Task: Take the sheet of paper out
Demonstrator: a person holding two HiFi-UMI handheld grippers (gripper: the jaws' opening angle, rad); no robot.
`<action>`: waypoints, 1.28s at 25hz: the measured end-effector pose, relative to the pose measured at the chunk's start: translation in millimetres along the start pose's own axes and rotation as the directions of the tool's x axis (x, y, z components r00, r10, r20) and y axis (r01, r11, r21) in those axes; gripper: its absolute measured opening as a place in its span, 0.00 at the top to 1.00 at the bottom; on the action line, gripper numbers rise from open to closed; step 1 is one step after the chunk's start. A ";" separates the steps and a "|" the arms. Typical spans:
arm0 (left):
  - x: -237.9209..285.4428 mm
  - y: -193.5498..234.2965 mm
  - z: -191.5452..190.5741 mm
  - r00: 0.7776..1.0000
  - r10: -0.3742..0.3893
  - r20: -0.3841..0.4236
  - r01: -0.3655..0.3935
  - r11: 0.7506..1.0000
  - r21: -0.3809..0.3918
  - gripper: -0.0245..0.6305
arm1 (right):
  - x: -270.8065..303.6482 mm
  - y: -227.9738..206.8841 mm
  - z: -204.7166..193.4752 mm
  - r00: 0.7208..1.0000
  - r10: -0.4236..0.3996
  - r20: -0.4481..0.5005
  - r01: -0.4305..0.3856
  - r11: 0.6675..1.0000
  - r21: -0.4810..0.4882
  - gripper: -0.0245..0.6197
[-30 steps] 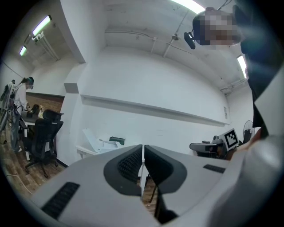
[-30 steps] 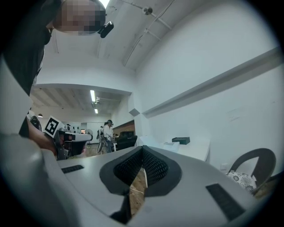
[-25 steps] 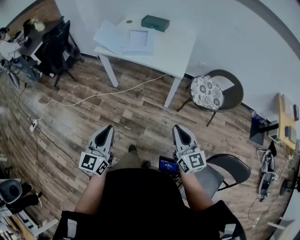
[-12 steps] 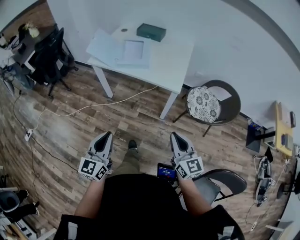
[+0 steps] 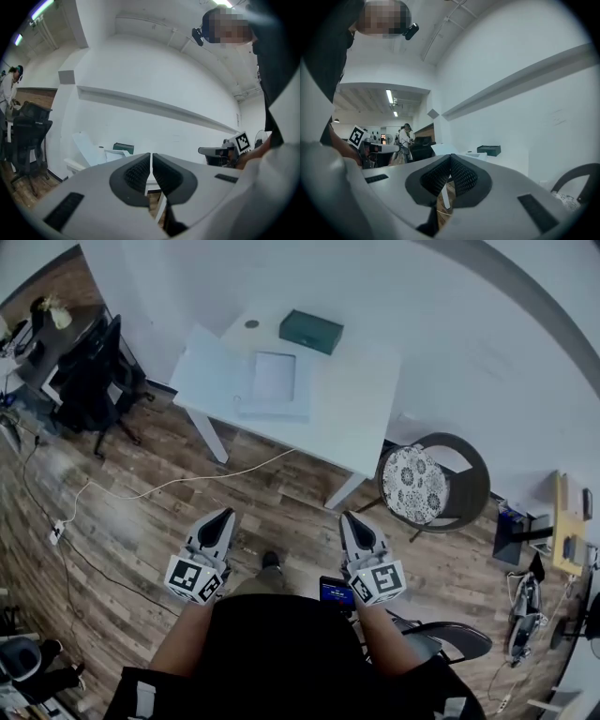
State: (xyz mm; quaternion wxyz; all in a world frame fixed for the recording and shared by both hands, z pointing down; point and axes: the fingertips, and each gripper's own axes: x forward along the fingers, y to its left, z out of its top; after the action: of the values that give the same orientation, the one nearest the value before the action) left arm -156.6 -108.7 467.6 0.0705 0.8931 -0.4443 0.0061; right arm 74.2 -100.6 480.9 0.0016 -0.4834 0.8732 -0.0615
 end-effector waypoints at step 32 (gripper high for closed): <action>262.1 200.6 10.6 0.997 0.037 -0.063 -0.040 0.998 -0.045 0.95 | 293.5 -155.2 20.2 0.994 0.099 -0.052 -0.099 0.995 0.002 0.95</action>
State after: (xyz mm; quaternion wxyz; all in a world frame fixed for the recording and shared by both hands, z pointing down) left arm -157.9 -437.3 500.6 0.1046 0.8819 -0.4590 0.0249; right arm 50.1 -432.0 494.4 -0.0180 -0.4377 0.8959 -0.0738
